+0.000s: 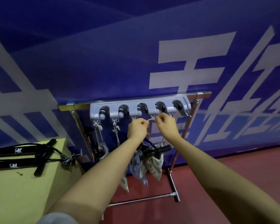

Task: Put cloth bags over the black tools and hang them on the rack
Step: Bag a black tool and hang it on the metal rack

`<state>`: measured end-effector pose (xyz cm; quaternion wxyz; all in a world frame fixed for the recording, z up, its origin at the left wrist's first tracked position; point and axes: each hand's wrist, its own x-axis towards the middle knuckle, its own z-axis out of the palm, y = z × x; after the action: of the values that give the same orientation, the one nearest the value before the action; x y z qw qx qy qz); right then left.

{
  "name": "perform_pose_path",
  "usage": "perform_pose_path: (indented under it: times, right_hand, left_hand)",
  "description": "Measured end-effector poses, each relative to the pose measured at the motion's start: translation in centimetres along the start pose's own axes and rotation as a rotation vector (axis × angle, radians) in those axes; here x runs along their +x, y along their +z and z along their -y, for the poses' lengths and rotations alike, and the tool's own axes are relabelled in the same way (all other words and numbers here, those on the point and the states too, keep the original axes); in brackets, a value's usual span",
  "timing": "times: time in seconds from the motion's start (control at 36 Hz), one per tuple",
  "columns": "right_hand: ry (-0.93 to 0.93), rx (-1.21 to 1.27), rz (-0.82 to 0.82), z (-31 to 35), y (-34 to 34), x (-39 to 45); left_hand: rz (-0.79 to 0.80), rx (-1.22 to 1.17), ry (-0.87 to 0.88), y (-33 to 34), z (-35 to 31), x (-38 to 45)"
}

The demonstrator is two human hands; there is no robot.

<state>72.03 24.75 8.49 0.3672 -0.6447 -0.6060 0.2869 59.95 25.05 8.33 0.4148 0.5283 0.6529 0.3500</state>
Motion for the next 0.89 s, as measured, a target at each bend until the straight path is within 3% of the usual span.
perform_pose_path:
  times: [0.47,0.67,0.89]
  right_hand:
    - [0.062,-0.194,0.133,-4.4,1.8,2.9]
    - [0.181,-0.269,0.237,-4.5,2.1,1.2]
    - [0.121,-0.199,0.258,-0.7,5.1,-2.0]
  left_hand:
    - [-0.032,0.087,-0.113,3.8,2.2,3.0]
    - [-0.044,0.058,-0.113,1.4,3.0,0.5]
    - [-0.079,0.089,-0.11,-4.5,5.4,-2.5]
